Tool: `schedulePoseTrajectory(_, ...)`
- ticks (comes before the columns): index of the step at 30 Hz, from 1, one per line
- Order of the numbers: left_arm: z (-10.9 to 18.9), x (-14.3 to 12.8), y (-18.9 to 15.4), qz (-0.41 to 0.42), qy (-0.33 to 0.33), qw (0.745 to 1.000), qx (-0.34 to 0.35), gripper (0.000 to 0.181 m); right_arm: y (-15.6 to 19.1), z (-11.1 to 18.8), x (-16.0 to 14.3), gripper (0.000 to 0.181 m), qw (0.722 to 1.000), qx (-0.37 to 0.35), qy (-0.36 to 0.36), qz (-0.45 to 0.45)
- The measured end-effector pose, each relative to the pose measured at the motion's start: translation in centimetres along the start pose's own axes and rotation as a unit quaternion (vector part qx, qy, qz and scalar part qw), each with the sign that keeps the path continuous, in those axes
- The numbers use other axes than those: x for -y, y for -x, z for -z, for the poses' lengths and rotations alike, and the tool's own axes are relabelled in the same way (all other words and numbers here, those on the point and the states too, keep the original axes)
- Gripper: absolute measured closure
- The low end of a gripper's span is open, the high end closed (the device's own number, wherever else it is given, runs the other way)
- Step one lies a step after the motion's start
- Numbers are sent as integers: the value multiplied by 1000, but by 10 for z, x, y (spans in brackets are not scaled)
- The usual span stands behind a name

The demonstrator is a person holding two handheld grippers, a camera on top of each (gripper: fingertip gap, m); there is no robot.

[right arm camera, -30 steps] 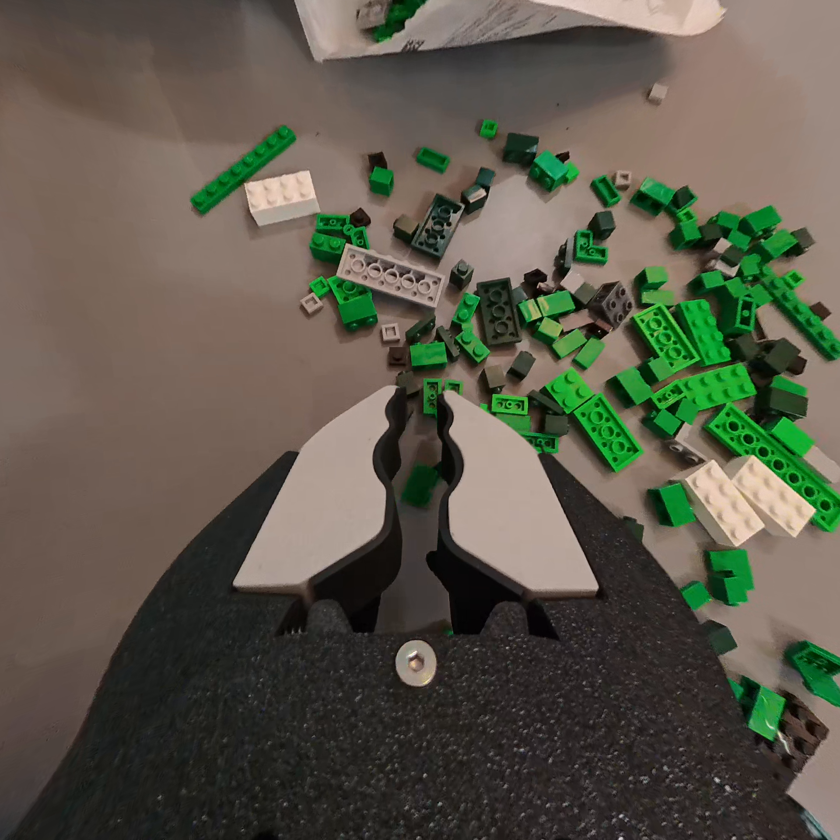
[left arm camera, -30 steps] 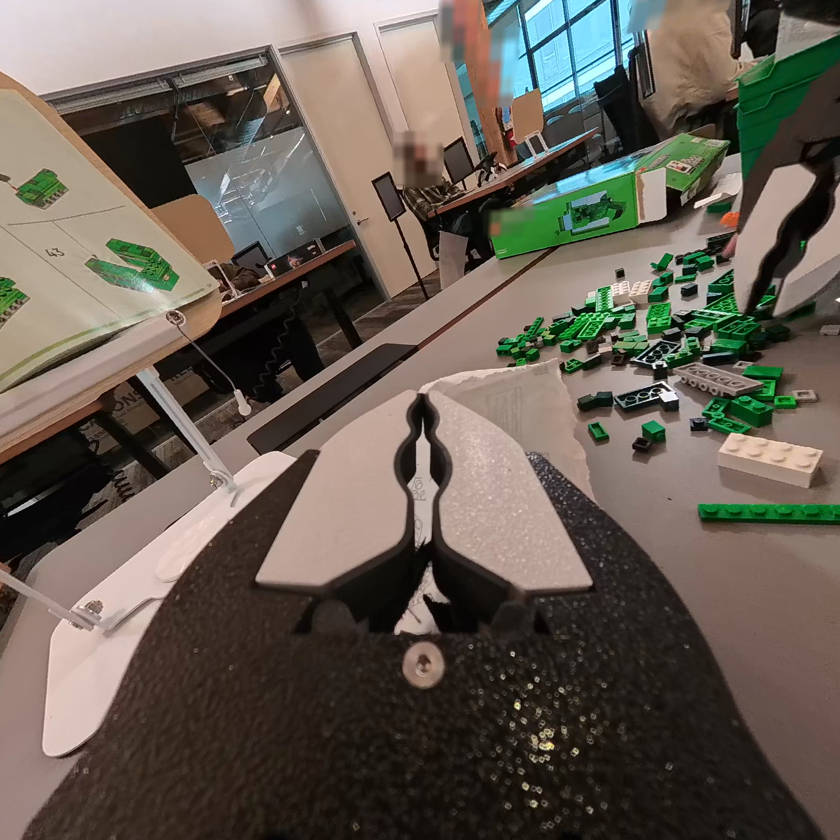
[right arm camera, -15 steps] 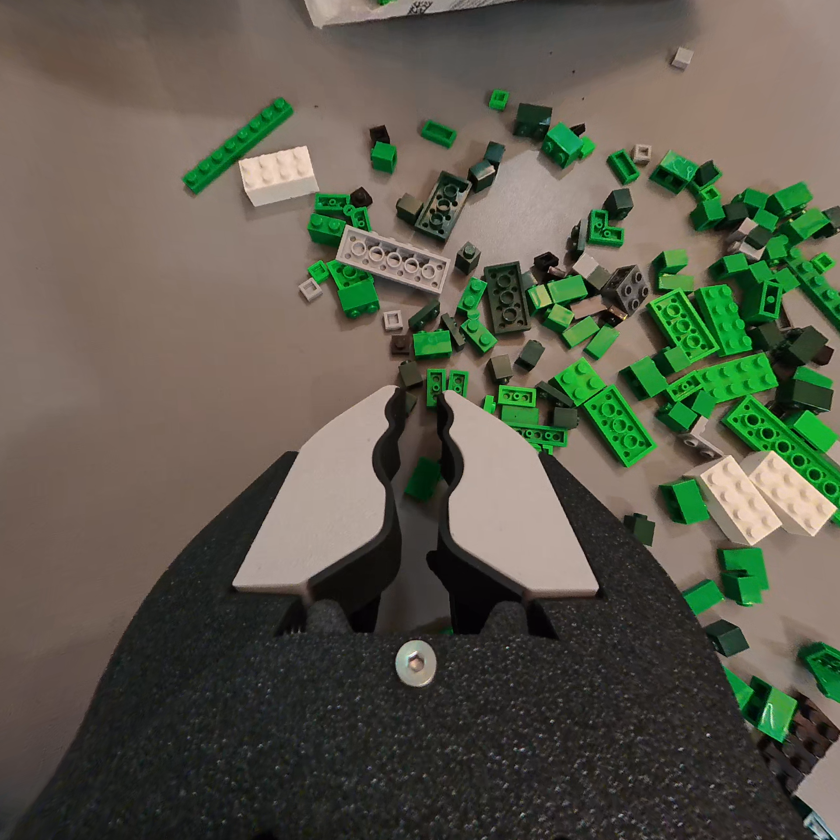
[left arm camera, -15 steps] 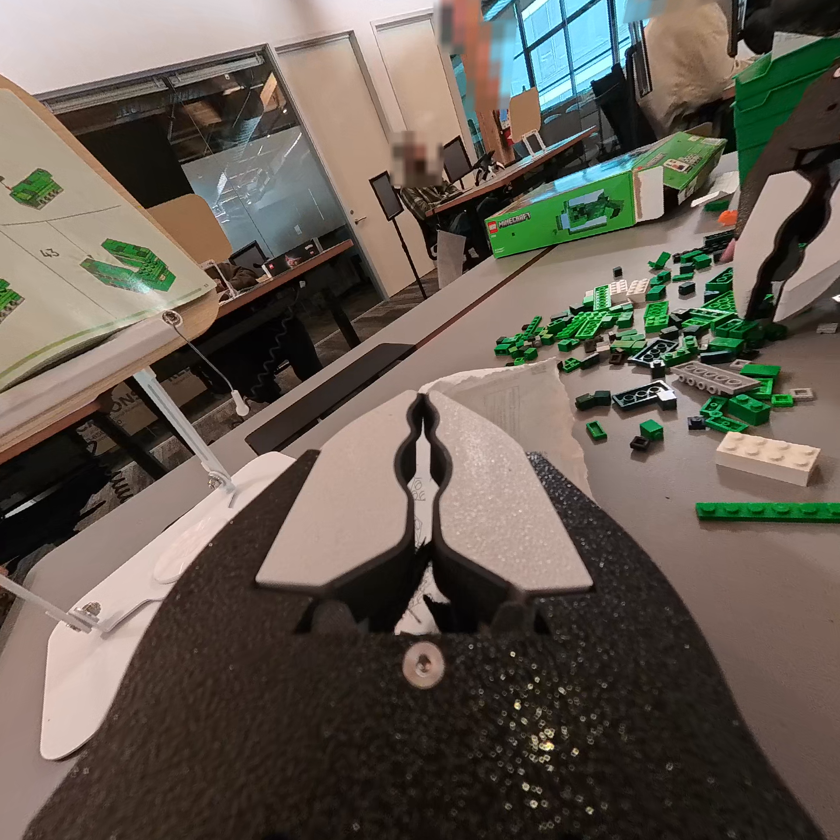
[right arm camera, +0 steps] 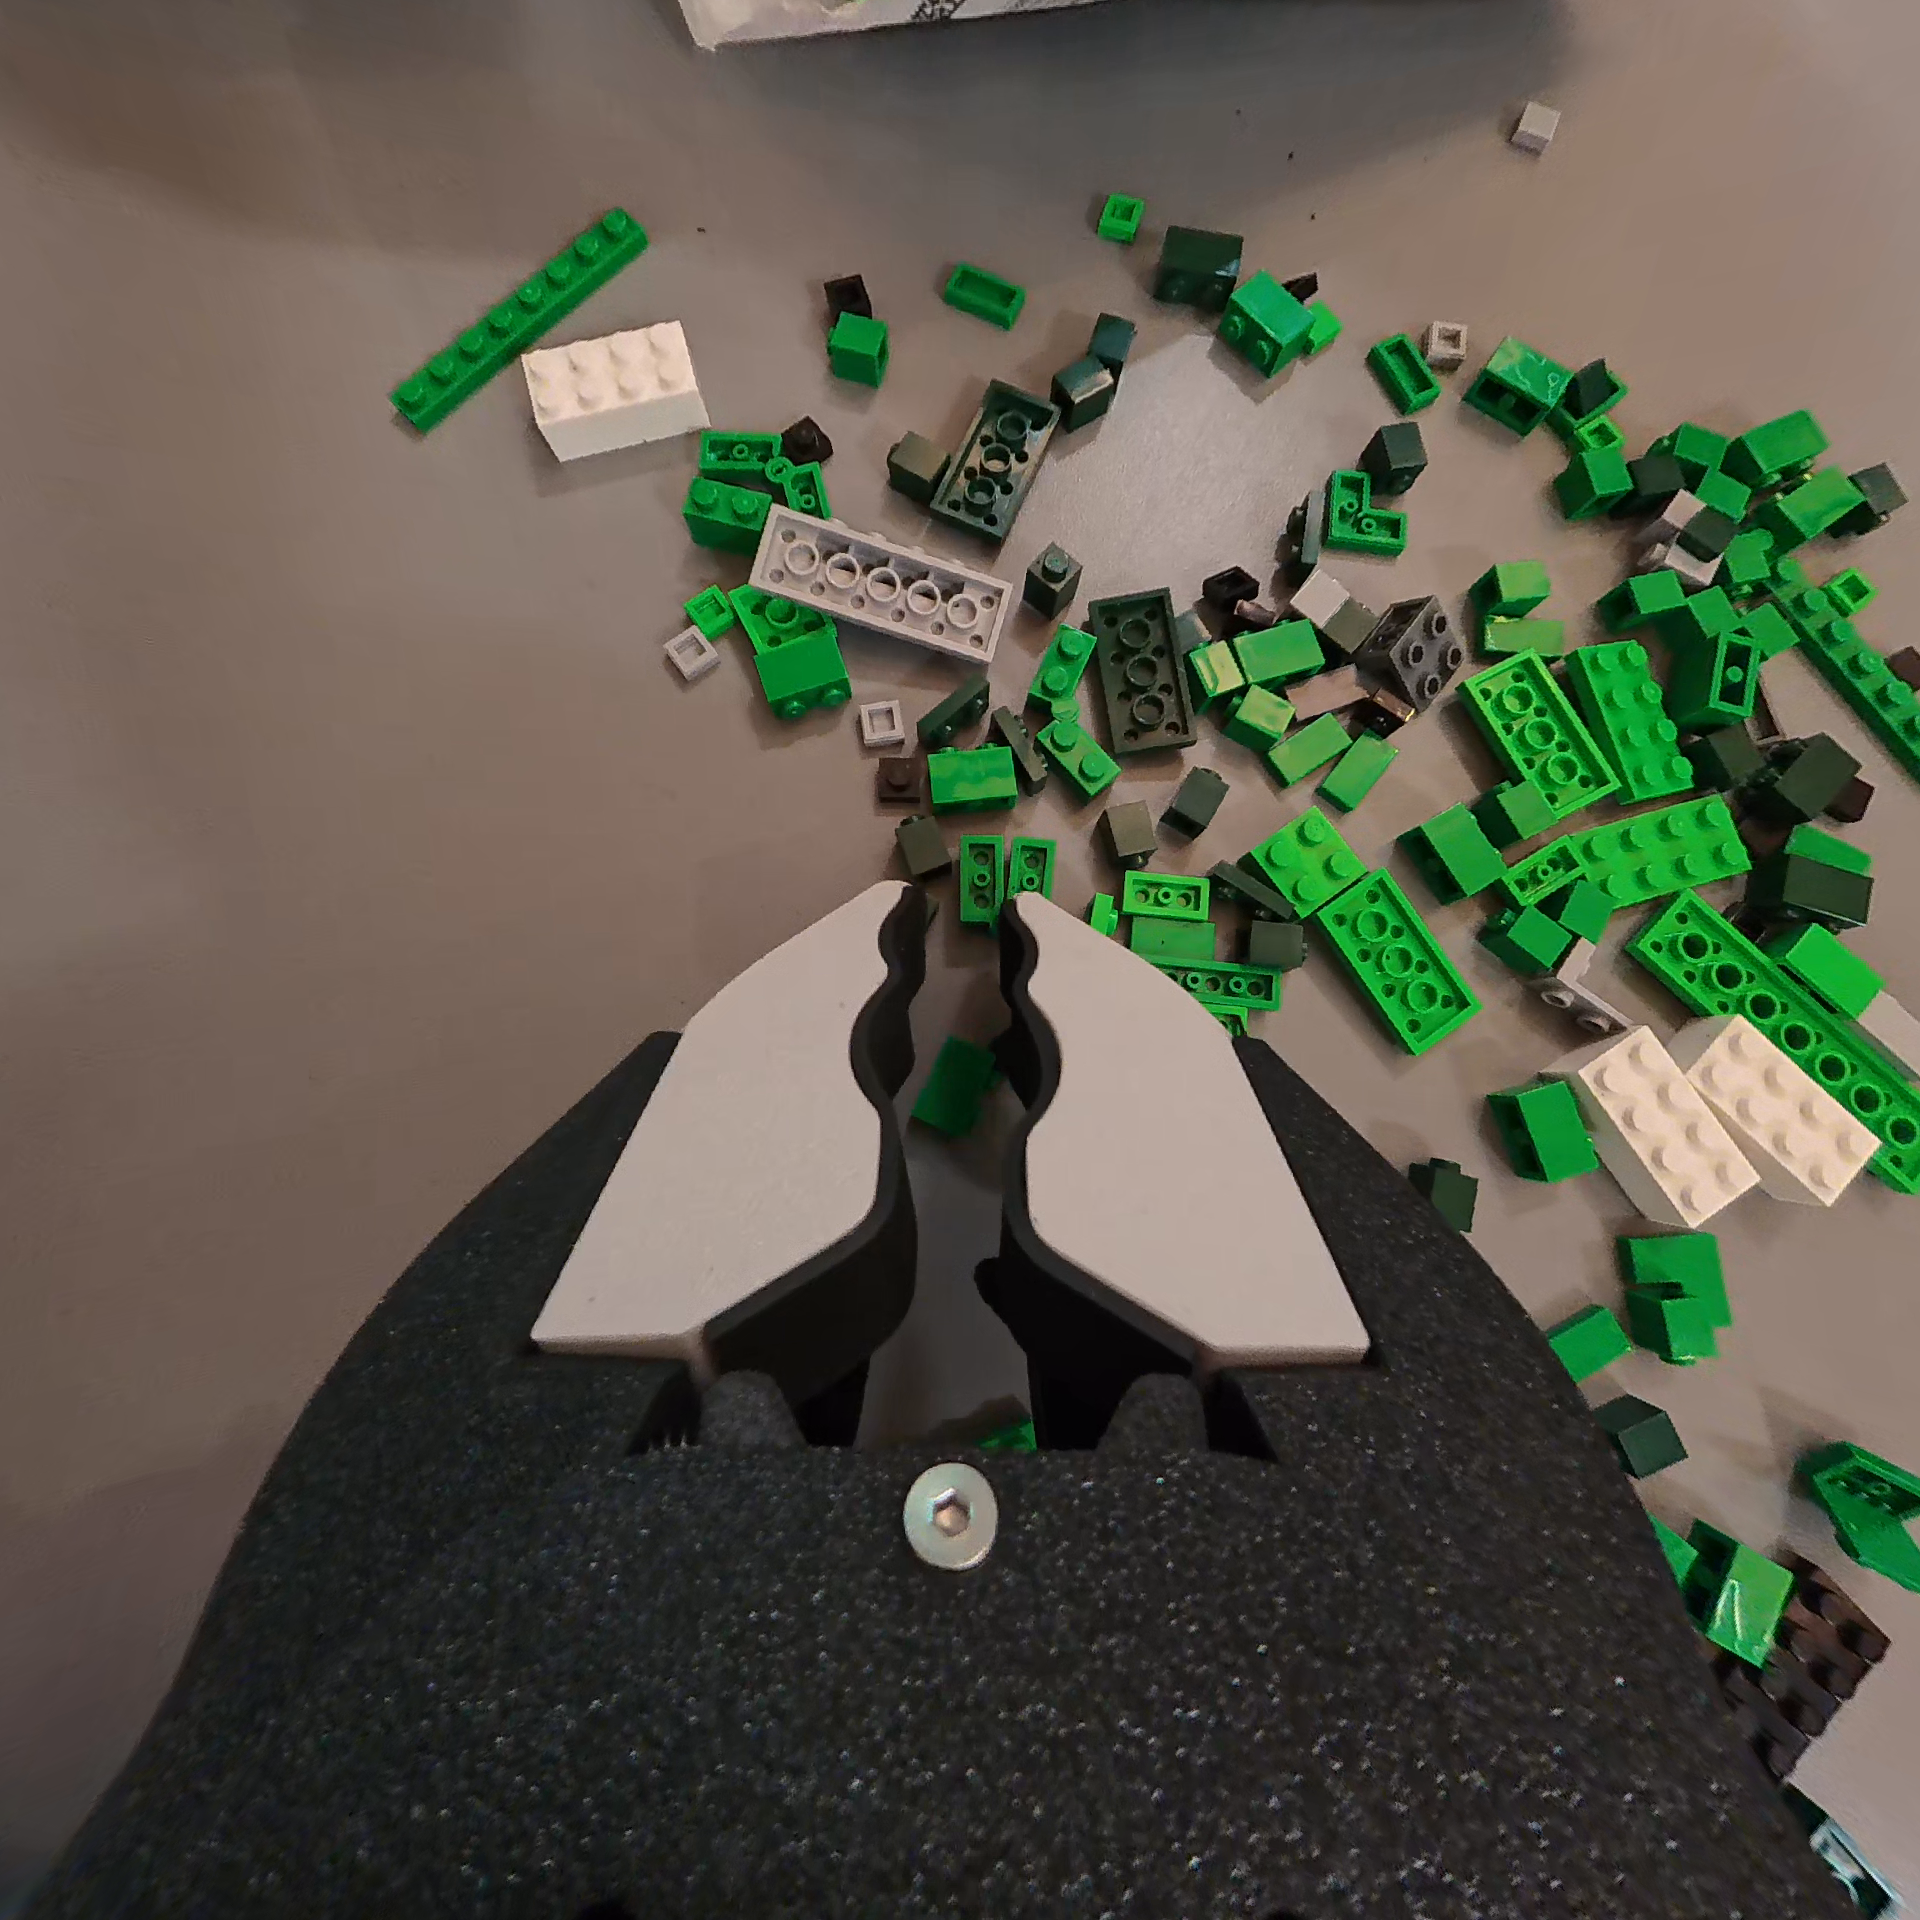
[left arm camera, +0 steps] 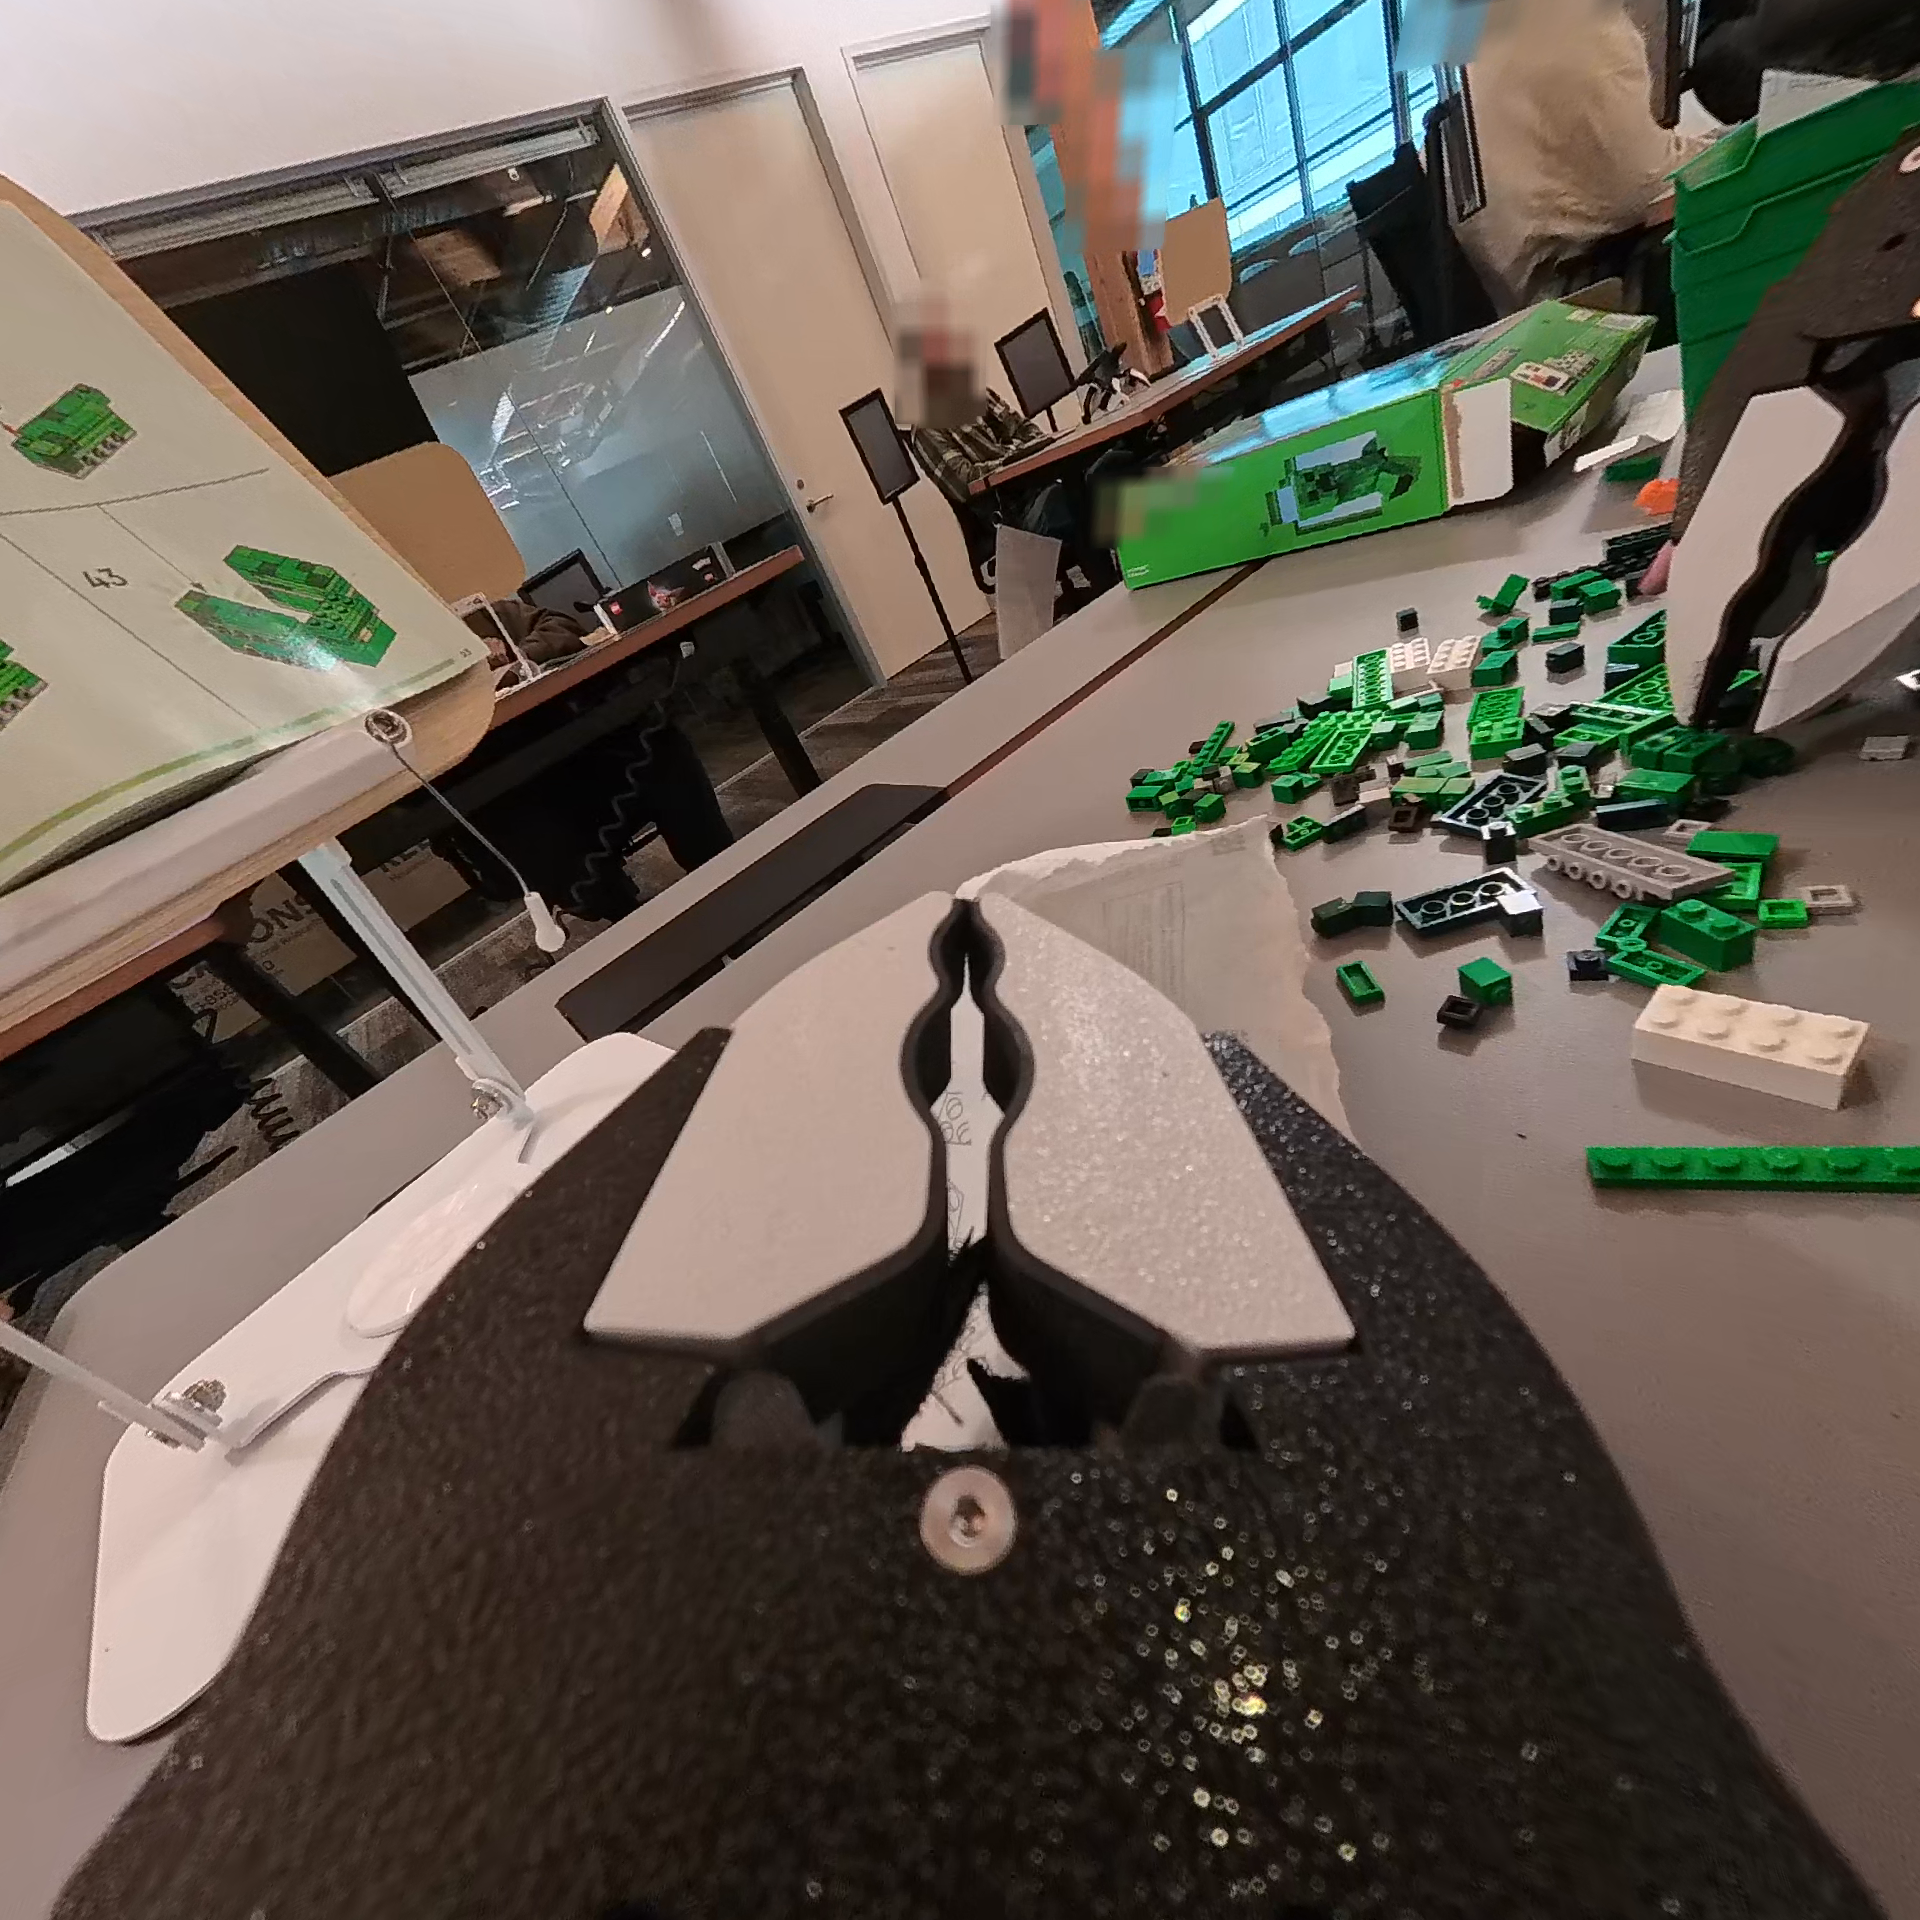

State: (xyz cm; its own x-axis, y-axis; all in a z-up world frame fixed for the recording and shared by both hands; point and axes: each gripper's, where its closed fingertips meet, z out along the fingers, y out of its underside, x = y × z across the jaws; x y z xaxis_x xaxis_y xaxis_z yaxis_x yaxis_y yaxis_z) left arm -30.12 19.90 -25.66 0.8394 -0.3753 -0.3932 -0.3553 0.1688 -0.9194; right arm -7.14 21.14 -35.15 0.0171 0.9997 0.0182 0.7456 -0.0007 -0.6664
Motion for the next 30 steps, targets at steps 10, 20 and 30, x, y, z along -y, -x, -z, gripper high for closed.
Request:
schedulePoseTrajectory(10, 0, 0, 0, -1, 0, 1000, 0, 181, -2, 1, -1, 168, 1000, -7, -1, 0)
schedulePoseTrajectory(20, 0, 0, 0, 0, 0, 1000, -1, 181, -8, 2, -2, 167, 1000, -23, 0, 5)
schedulePoseTrajectory(30, 0, 0, -1, -1, 1, 1000, -3, 181, -6, -1, 0, 163, 999, -28, 1, 21)
